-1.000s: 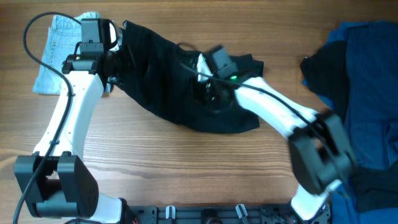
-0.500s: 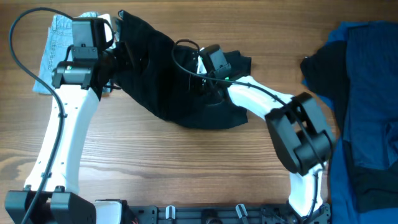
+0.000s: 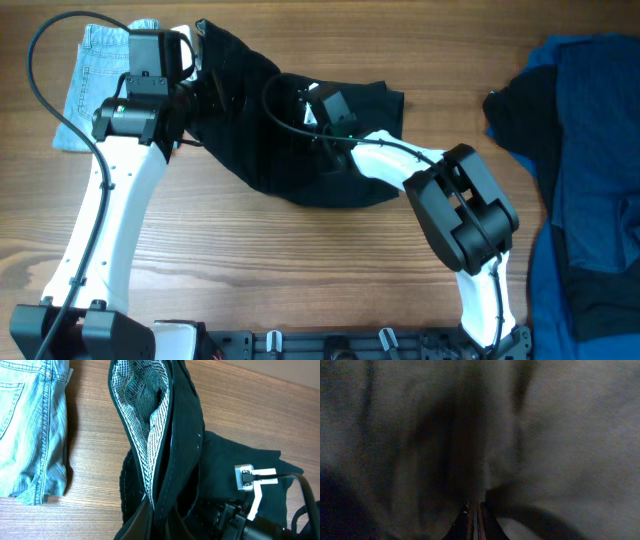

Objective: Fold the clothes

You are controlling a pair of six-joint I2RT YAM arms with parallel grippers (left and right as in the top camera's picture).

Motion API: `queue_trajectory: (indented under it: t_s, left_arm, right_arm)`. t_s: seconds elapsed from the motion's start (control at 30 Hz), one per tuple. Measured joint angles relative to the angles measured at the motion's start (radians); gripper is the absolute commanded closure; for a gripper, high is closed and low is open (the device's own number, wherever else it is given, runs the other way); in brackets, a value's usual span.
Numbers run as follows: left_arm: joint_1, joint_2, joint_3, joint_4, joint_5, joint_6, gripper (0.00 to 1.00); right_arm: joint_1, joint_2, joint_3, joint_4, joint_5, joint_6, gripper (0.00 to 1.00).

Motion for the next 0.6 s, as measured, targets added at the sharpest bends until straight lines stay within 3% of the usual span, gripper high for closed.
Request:
queue_trajectory:
  t_s: [0.37,0.6]
  left_arm:
    - [0.0,0.0,0.0,-0.021,-0.003,0.0,0.96]
    - [0.0,0.0,0.0,-0.031,-0.003,0.0,0.96]
  right_arm:
    - [0.011,0.085,0.0,0.169,0.03,0.036,0.96]
    - [-0.002,0.089,0.001,0.185,-0.002,0.046,0.96]
